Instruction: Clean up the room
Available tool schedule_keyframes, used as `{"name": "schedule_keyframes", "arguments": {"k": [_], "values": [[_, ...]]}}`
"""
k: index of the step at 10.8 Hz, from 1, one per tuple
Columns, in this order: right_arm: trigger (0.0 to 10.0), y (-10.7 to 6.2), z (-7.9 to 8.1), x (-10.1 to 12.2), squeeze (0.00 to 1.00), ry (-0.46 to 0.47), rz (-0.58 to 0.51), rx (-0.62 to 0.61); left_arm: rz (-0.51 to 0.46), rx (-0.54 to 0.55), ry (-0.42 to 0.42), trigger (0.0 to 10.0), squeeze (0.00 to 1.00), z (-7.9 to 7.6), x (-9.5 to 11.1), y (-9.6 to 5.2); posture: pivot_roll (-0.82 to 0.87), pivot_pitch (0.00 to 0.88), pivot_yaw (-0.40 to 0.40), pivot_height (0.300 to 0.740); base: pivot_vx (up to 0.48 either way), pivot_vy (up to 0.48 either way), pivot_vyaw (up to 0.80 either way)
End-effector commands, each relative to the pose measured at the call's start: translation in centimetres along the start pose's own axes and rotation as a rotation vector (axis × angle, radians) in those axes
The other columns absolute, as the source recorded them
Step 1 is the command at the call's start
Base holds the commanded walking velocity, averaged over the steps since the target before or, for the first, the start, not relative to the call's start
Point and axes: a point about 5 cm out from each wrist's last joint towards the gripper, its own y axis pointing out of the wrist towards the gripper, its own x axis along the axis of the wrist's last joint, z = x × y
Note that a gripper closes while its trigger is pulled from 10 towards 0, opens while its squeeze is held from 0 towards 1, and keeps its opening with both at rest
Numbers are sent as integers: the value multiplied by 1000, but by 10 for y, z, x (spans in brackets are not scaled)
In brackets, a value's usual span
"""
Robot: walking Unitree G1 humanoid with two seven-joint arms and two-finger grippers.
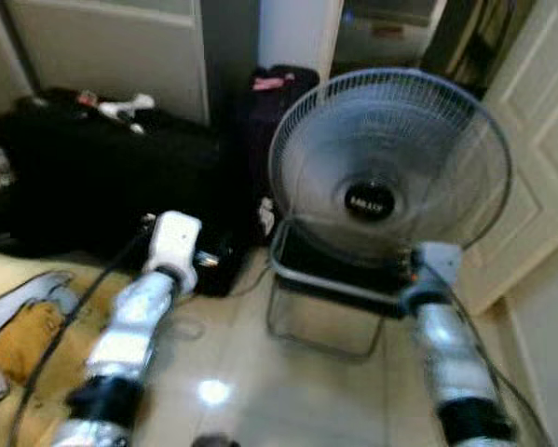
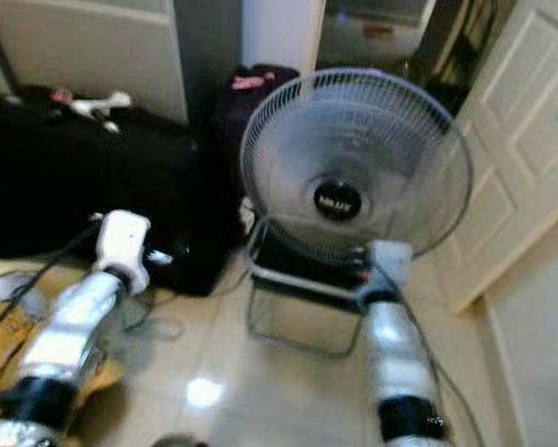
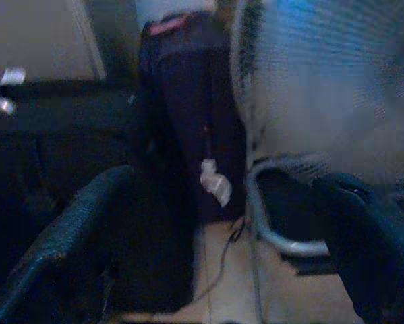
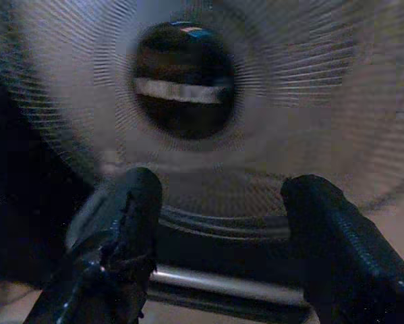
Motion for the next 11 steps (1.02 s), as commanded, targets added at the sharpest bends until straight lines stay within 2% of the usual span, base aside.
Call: {"name": "schedule_keyframes", "arguments": {"k": [1, 5, 7, 8, 10, 11], "values": [[10000, 0, -10, 1, 0, -11, -2, -25, -13, -15, -1, 10000, 267, -5, 3, 2, 36, 0, -37, 740, 352, 0, 0], [10000, -2, -11, -5, 0, 0, 24, -28, -2, -22, 5, 10000, 267, -6, -1, 2, 28, 0, -32, 740, 350, 0, -797], [10000, -1, -11, -12, 0, -50, 74, 15, 6, -5, 12, 10000, 263, -4, -4, -1, 37, 0, -66, 740, 334, 0, 0], [10000, 0, -8, -13, 0, -68, 81, 50, 9, 14, 8, 10000, 255, -2, -4, -2, 27, 0, -68, 740, 0, 0, 0], [10000, -1, -6, -19, 0, -96, 118, 108, 57, 26, 14, 10000, 243, -5, -15, -4, -17, 0, -27, 740, 0, 0, 0], [10000, -4, -8, -27, 0, -115, 166, 136, 91, -20, 28, 10000, 247, -13, -24, -2, -21, 0, -19, 740, 0, 0, 0]]}}
